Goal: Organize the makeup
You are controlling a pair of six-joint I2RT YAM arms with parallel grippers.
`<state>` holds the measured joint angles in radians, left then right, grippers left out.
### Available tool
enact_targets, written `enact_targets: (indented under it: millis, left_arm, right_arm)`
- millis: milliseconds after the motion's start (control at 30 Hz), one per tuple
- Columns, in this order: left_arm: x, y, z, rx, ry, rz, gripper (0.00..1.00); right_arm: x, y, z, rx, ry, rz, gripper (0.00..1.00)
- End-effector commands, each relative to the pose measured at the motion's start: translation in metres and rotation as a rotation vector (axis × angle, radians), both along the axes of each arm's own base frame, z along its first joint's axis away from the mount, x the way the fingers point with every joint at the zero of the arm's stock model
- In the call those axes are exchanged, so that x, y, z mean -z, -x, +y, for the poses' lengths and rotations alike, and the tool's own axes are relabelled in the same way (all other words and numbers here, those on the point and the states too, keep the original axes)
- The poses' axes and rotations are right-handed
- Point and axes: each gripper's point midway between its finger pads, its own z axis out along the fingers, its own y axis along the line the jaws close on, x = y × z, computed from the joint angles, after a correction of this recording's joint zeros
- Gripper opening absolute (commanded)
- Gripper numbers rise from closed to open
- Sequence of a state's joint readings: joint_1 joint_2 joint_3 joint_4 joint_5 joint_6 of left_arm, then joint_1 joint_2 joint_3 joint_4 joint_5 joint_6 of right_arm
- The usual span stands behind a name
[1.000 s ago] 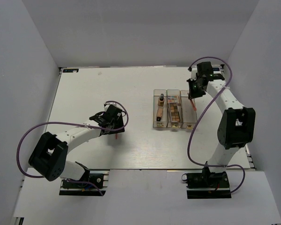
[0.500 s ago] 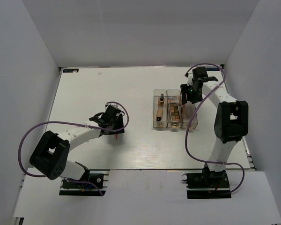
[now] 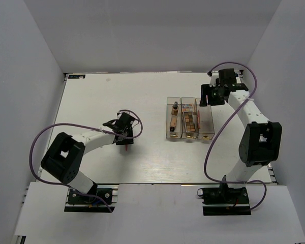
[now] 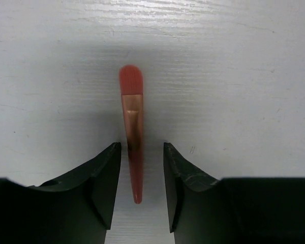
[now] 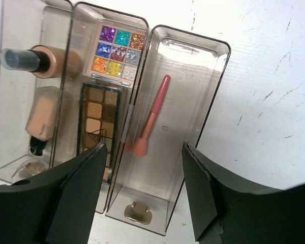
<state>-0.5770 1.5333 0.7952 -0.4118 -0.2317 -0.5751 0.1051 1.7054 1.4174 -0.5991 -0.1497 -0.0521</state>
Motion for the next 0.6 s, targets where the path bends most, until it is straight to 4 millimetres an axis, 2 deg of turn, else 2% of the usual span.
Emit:
enact_targets:
  millis: [0, 233, 300, 367, 400, 433, 500, 533, 567]
  left_arm:
    - [0.003, -0.001, 0.009, -0.017, -0.056, 0.019, 0.48]
    - [0.015, 0.009, 0.018, -0.024, -0.106, 0.083, 0.28]
    - [0.011, 0.009, 0.015, -0.018, -0.086, 0.073, 0.20]
    - [-0.005, 0.001, 0.003, 0.006, -0.028, 0.027, 0.15]
    - [-0.014, -0.002, -0.012, 0.045, 0.026, 0.005, 0.13]
    - [-0.023, -0.007, -0.022, 0.073, 0.065, -0.016, 0.12]
    - [-0.054, -0.023, -0.054, 0.159, 0.184, -0.097, 0.09]
    - [-0.066, -0.020, -0.074, 0.226, 0.278, -0.091, 0.08]
    - [-0.085, -0.028, -0.089, 0.264, 0.334, -0.124, 0.07]
  right_arm:
    - [-0.022, -0.002, 0.003, -0.006, -0.047, -0.073, 0.67]
    - [-0.044, -0.002, 0.005, -0.021, -0.102, -0.119, 0.69]
    - [-0.048, -0.001, 0.004, -0.041, -0.109, -0.135, 0.89]
    - [-0.056, 0.001, 0.005, -0.076, -0.110, -0.170, 0.89]
    - [-0.068, 0.002, 0.008, -0.100, -0.121, -0.215, 0.89]
    - [-0.064, 0.006, 0.007, -0.131, -0.109, -0.222, 0.89]
    - [-0.071, 0.005, 0.007, -0.151, -0.114, -0.274, 0.89]
    - [-0.077, 0.009, 0.009, -0.164, -0.123, -0.300, 0.89]
    - [-0.073, 0.011, 0.009, -0.164, -0.124, -0.299, 0.88]
